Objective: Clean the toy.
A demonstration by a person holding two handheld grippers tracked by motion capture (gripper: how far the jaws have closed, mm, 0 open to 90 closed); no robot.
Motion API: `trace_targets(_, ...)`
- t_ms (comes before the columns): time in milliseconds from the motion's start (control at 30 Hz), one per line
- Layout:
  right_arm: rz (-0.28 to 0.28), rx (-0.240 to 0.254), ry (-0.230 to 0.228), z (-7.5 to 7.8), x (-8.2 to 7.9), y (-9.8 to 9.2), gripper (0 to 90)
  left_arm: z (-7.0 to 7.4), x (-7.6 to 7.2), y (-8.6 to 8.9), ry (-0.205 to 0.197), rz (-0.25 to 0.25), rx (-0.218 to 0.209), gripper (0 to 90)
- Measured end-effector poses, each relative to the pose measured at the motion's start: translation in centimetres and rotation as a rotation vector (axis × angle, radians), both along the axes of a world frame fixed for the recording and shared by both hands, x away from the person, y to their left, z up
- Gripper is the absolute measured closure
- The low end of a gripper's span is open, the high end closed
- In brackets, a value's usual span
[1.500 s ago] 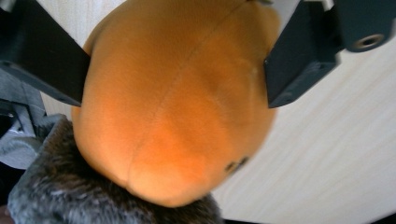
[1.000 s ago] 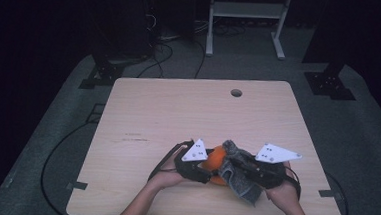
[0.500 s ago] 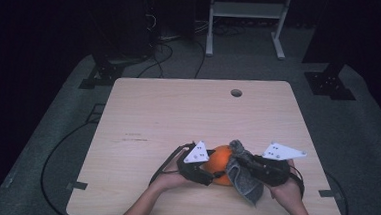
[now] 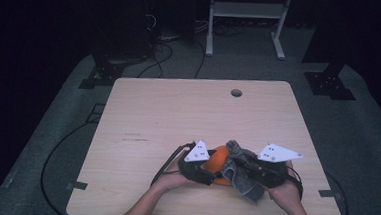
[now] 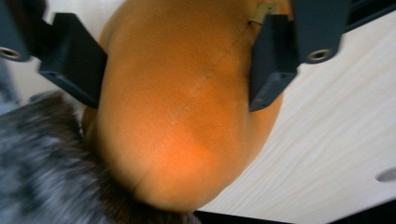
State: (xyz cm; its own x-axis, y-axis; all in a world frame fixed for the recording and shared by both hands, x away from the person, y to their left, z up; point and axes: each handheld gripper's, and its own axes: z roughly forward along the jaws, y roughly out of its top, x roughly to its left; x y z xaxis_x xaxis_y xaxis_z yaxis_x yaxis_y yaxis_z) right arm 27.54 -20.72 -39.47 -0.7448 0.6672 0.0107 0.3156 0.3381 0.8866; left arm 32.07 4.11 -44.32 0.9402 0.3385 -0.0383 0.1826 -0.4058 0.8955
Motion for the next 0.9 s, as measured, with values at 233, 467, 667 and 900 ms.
trace_targets(233, -0.017, 0.007, 0.015, -0.8, 0.6, -1.3, 75.3, -0.1, -0.4, -0.7, -0.047, 0.023, 0.025, 20.3)
trace_targets(467, -0.125, 0.027, 0.13, -2.4, 1.8, -4.9, 75.4, -0.1, 0.0, -0.3, -0.026, 0.013, 0.016, 20.5)
trace_targets(667, -0.006, 0.086, 0.034, 0.7, 0.1, -2.4, 75.4, 0.0, -0.1, -0.5, -0.036, 0.012, 0.024, 20.1)
trace_targets(900, 0.022, 0.017, 0.036, -0.3, -0.2, -0.4, 75.2, 0.4, 0.5, 0.0, 0.036, -0.009, -0.03, 9.2)
